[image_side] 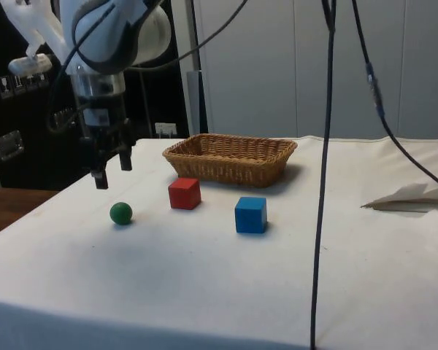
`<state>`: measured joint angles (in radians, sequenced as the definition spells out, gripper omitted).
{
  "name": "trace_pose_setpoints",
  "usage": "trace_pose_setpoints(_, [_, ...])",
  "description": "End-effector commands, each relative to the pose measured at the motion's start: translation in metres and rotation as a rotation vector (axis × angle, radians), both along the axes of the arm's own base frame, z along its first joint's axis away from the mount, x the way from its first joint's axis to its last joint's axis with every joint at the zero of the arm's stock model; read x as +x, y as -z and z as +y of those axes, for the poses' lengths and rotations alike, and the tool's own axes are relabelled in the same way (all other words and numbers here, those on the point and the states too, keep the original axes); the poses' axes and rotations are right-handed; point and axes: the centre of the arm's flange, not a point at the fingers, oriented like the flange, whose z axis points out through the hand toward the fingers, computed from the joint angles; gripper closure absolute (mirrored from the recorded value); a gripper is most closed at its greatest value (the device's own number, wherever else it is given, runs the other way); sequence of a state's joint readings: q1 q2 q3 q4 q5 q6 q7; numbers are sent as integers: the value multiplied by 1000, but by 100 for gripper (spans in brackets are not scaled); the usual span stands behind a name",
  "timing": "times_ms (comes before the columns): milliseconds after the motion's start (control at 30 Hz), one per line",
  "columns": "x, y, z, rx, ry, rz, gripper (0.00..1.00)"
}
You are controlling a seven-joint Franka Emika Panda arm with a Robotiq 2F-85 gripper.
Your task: Place all non-red objects into the basket.
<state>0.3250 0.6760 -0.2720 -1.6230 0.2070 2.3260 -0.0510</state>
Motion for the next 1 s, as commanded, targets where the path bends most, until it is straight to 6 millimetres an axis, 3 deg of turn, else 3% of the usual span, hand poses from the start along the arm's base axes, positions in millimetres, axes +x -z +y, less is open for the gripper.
trace_pose_setpoints(0, [1, 5, 1, 14, -2, -3, 0])
trace_pose_setpoints(967, [5, 71, 3, 56, 7, 7, 0])
